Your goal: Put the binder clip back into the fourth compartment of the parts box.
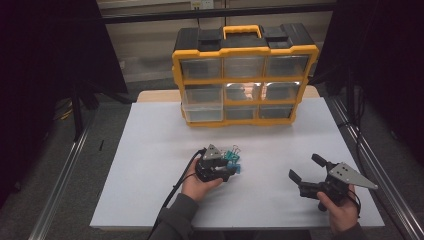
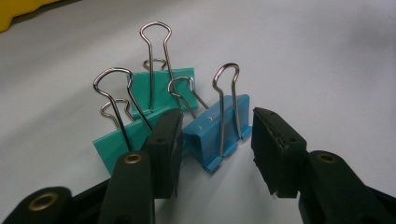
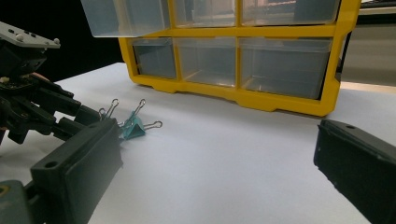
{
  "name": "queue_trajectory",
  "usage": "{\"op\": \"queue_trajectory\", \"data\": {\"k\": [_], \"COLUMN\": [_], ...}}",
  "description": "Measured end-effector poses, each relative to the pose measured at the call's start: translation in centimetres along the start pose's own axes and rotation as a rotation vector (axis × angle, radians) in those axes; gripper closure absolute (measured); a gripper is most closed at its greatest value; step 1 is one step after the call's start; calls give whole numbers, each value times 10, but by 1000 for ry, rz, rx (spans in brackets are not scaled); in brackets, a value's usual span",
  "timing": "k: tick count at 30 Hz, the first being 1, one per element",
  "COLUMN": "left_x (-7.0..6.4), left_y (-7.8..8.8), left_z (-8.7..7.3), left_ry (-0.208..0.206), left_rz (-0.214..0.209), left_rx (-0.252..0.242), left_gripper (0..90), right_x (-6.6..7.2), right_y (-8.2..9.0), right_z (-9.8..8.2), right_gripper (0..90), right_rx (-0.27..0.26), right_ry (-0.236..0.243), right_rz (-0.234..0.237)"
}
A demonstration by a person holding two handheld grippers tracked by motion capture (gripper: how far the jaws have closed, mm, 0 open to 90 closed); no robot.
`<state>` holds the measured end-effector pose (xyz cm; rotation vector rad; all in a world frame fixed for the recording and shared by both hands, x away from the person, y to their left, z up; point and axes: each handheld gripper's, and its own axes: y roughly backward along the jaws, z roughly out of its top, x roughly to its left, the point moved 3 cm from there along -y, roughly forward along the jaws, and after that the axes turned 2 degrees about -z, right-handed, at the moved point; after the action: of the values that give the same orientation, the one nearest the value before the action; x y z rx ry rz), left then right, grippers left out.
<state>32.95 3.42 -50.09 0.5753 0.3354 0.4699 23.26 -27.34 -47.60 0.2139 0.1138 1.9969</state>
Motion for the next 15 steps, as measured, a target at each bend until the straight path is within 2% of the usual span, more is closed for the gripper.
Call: {"op": "queue_trajectory", "data": {"k": [5, 8, 9, 10, 11, 12, 13, 15], "left_x": [2, -1, -1, -5, -5, -8, -9, -14], "left_y": [-1, -5, -5, -7, -7, -10, -10, -14], "left_z": [0, 3, 3, 5, 5, 5, 6, 8], "left_ry": [38, 91, 91, 96, 96, 98, 87, 85], "left_rz": [7, 13, 13, 38, 38, 61, 60, 82], "left_rx": [4, 5, 5, 20, 20, 14, 27, 34], "left_gripper": [514, 475, 451, 432, 427, 412, 412, 378], "right_x": [0, 0, 0, 0, 0, -1, -1, -1], "right_y": [-1, 0, 0, 0, 0, 0, 0, 0], "right_z": [0, 0, 0, 0, 0, 0, 0, -1], "right_gripper": [4, 4, 4, 4, 4, 4, 4, 4], "right_rx": [3, 4, 4, 2, 5, 4, 4, 3], "right_ry": [0, 1, 1, -1, -2, -4, -4, -7], "right_rz": [6, 4, 4, 1, 2, 2, 2, -4]}}
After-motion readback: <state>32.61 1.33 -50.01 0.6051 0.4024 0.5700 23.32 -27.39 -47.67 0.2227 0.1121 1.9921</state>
